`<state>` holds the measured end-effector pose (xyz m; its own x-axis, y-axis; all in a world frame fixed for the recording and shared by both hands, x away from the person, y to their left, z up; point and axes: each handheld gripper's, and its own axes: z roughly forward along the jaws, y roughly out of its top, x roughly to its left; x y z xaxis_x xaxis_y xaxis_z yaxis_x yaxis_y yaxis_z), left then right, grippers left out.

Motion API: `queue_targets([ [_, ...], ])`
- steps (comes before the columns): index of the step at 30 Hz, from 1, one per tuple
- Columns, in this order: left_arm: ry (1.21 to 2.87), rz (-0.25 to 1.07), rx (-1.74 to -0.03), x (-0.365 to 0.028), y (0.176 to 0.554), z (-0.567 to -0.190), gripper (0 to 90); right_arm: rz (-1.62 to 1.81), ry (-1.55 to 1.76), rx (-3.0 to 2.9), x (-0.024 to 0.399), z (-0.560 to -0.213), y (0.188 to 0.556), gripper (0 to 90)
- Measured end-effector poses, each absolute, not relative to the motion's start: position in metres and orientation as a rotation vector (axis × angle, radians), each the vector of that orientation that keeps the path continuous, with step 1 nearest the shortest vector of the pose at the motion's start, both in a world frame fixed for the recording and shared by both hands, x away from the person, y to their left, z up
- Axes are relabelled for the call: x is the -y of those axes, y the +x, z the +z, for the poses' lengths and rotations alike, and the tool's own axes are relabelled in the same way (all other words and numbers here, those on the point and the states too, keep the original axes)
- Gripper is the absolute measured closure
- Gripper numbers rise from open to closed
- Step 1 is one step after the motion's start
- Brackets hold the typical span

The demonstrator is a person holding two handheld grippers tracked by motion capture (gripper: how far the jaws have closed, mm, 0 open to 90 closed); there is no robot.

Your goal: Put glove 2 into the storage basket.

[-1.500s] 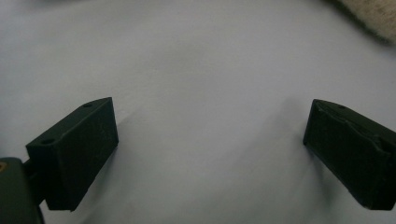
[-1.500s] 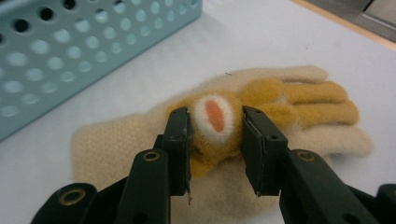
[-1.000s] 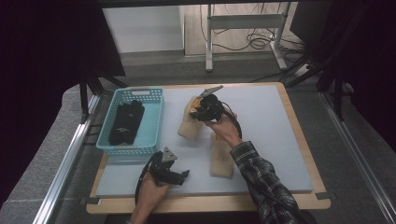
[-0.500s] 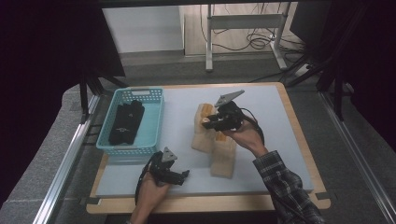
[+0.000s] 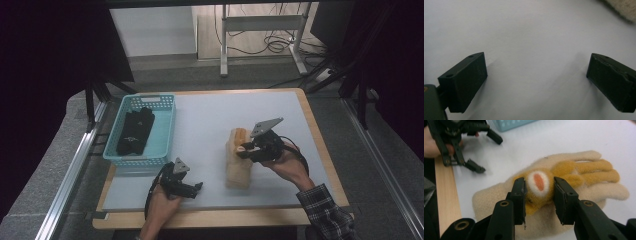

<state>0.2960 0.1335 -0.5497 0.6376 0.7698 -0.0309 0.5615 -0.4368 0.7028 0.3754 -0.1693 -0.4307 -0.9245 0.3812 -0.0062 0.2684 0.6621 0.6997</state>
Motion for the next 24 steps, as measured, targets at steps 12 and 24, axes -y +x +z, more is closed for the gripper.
queue_targets([
  [12,2.158,0.386,-1.033,-0.133,0.296,-0.550,3.4,1.005,0.553,-2.775,0.156,-0.479,0.380,58.2],
  [24,2.158,0.385,-1.035,-0.133,0.296,-0.550,3.4,1.146,0.751,-2.585,0.199,-0.464,0.378,45.8],
])
